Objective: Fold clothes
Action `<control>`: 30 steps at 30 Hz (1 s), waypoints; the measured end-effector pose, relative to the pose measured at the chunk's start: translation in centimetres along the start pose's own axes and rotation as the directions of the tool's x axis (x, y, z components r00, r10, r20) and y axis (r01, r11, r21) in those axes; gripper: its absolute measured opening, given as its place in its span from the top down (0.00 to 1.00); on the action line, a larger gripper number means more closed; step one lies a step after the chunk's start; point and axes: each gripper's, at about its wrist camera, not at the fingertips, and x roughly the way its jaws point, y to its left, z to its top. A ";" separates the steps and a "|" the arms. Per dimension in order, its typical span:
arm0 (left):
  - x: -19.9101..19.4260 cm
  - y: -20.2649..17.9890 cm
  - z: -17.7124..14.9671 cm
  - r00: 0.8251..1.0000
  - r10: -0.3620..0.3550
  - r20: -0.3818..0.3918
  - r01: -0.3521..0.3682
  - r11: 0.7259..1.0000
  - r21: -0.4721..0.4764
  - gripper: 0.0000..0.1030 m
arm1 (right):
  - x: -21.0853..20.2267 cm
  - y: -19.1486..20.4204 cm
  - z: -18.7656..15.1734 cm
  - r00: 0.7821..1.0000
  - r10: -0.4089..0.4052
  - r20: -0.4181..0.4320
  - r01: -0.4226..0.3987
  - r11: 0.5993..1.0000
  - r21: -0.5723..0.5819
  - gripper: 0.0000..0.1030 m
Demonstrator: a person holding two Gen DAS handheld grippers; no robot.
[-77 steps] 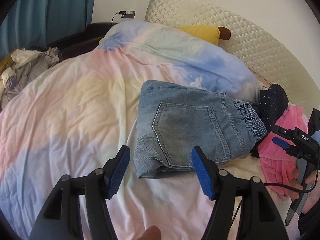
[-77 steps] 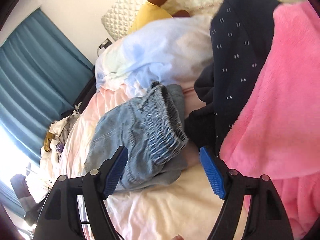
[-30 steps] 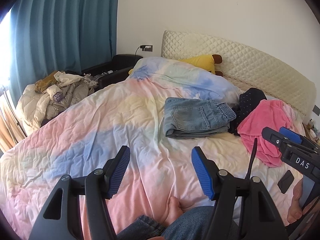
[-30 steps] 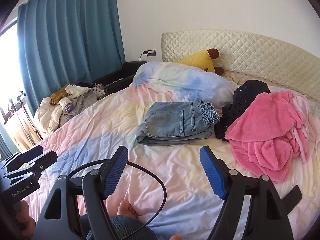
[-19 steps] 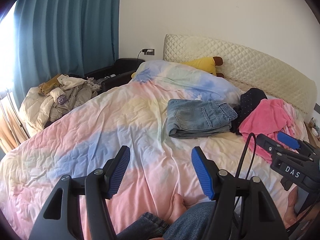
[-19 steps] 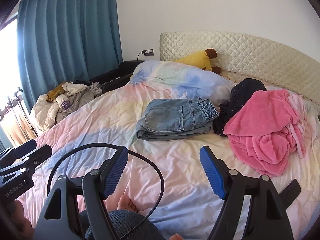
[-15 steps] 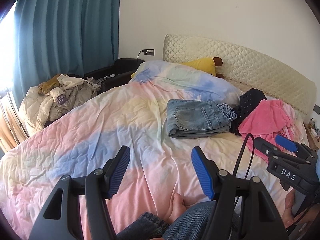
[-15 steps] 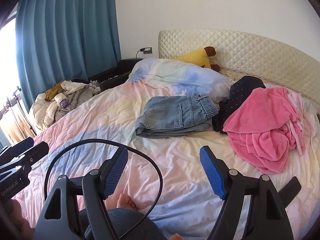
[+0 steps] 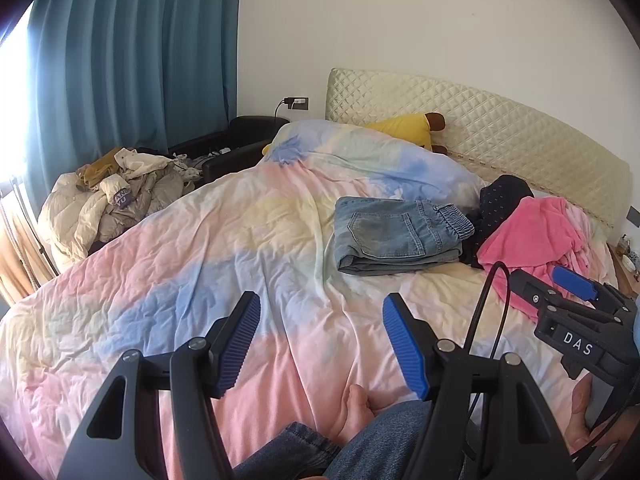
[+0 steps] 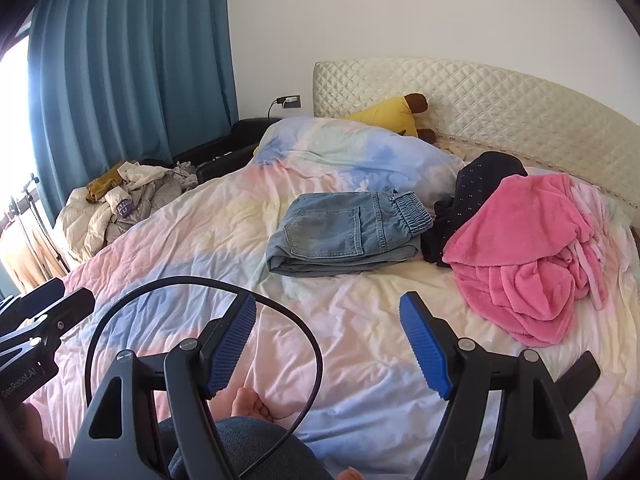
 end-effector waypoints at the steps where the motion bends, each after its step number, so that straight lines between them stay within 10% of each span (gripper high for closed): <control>1: 0.0 -0.1 0.0 1.000 0.000 0.000 0.000 1.000 0.000 0.36 | 0.0 0.0 0.0 1.000 0.000 0.000 0.000 1.000 0.000 0.27; 30: 0.1 -0.1 -0.2 1.000 0.007 -0.006 -0.007 1.000 0.001 0.36 | -0.1 -0.2 -0.1 0.999 -0.047 0.011 0.047 0.999 -0.006 0.27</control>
